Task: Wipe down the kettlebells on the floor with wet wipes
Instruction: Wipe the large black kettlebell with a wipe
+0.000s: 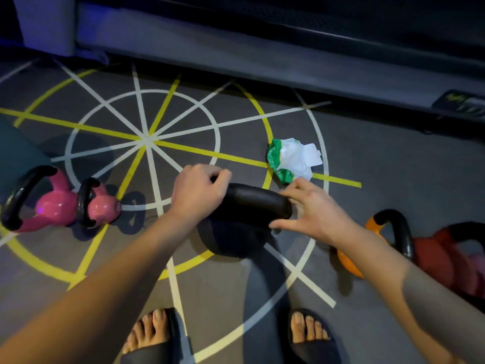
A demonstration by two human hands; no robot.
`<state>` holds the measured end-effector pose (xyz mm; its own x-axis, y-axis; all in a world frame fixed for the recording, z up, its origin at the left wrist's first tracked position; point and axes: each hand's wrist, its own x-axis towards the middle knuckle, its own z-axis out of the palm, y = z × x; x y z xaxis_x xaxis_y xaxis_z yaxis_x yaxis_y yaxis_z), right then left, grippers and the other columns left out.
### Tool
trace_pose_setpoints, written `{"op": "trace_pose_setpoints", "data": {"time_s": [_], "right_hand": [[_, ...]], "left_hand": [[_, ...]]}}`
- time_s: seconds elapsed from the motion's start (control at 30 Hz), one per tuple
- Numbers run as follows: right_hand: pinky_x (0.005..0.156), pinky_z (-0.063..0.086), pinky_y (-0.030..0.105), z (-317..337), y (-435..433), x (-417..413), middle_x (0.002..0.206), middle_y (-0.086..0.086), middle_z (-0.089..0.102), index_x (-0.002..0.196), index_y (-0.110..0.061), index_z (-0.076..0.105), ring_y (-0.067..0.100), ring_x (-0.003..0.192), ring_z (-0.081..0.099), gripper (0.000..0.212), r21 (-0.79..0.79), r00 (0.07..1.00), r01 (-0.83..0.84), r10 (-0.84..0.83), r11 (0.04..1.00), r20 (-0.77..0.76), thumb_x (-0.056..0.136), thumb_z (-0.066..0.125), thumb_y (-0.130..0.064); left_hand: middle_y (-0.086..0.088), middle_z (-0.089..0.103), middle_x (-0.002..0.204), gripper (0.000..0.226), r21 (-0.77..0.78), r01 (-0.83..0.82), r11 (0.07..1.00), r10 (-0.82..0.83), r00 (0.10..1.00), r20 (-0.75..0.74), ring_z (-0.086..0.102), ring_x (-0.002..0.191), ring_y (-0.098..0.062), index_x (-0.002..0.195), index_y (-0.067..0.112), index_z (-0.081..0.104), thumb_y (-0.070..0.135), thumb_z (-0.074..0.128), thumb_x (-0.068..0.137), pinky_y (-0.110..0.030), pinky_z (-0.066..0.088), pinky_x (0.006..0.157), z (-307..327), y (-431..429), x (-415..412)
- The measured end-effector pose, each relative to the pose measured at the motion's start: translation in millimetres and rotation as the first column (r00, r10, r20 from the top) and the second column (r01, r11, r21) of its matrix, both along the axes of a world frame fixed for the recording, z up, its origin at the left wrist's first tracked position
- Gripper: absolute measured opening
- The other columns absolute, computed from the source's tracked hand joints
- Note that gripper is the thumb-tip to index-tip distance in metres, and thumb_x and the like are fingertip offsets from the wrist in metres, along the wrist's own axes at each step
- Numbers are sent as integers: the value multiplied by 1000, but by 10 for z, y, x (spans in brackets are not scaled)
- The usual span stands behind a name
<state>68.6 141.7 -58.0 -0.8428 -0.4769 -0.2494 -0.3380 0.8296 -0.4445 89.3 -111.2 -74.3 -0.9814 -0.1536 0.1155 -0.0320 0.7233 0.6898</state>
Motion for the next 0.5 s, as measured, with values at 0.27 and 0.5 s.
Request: {"op": "trace_pose_setpoints", "data": {"time_s": [0.27,0.5], "right_hand": [[96,53,37,362,236,477,118,7,75,121,-23,75,21,112,69,34,-570,631,775,-303,272,714,87,75,-17],[106,49,48,397,169,633,126,13,71,126,-17,71,33,123,64,38,-575,581,814,-124,84,804,89,70,-26]], "left_hand": [[-3,56,107,25,-74,-114,991,81,932,-352,55,102,-21,107,14,66,35,55,98,-38,42,89,217,285,415],[-5,76,87,49,774,-207,598,-174,909,378,73,80,-21,100,18,75,63,58,91,-39,53,76,405,1038,834]]}}
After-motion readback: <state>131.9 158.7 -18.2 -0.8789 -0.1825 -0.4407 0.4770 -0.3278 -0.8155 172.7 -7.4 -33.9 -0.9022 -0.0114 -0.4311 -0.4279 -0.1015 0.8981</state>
